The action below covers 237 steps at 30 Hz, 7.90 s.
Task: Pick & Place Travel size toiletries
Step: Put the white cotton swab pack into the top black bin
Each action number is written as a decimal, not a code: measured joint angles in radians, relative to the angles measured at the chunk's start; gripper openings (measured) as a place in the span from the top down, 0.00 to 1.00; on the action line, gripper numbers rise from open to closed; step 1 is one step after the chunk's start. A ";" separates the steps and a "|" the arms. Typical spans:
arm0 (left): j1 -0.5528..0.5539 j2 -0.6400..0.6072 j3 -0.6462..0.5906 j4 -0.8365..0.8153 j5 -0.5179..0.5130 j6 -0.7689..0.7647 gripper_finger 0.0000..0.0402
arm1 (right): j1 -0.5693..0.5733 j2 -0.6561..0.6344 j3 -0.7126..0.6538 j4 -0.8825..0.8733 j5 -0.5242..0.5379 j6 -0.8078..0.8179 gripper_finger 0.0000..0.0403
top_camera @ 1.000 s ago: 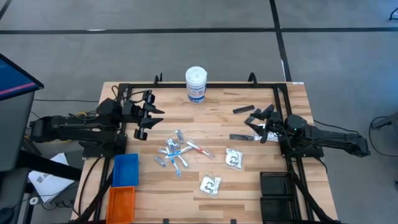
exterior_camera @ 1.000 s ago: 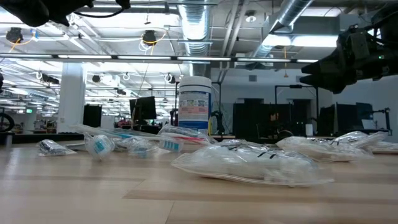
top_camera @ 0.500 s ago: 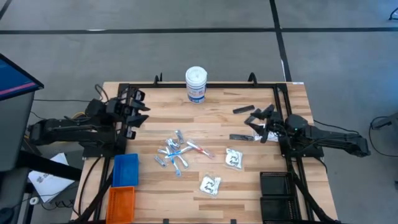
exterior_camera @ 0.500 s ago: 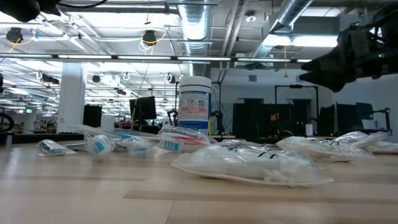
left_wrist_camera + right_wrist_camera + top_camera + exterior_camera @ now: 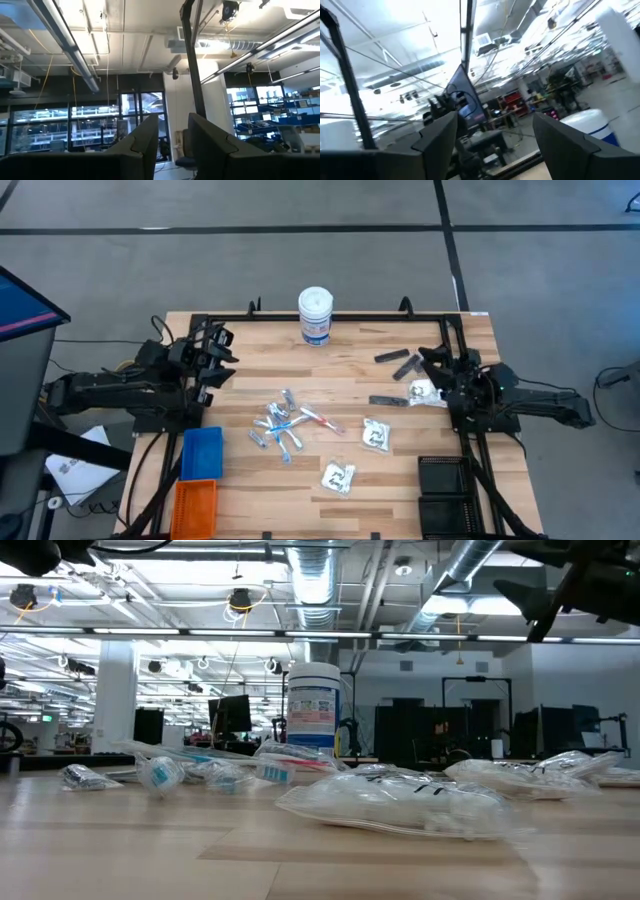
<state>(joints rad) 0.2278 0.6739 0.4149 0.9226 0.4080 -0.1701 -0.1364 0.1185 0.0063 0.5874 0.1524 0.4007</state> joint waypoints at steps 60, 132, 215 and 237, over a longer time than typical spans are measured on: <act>-0.079 0.021 0.000 0.017 -0.002 -0.021 0.75 | 0.704 1.748 1.188 -1.463 0.234 0.150 0.37; -0.092 0.013 0.012 0.065 0.065 -0.075 0.75 | 1.048 1.546 1.321 -2.084 -0.285 1.723 1.00; -0.092 0.013 0.011 0.066 0.069 -0.098 0.75 | 0.979 1.544 1.152 -1.861 -0.392 1.540 0.51; -0.092 0.013 0.011 0.066 0.069 -0.098 0.75 | 0.994 1.544 0.936 -1.607 -0.467 1.617 0.99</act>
<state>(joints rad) 0.1356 0.6872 0.4259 0.9886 0.4770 -0.2680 0.8577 1.6623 0.9419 -1.0193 -0.3149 2.0174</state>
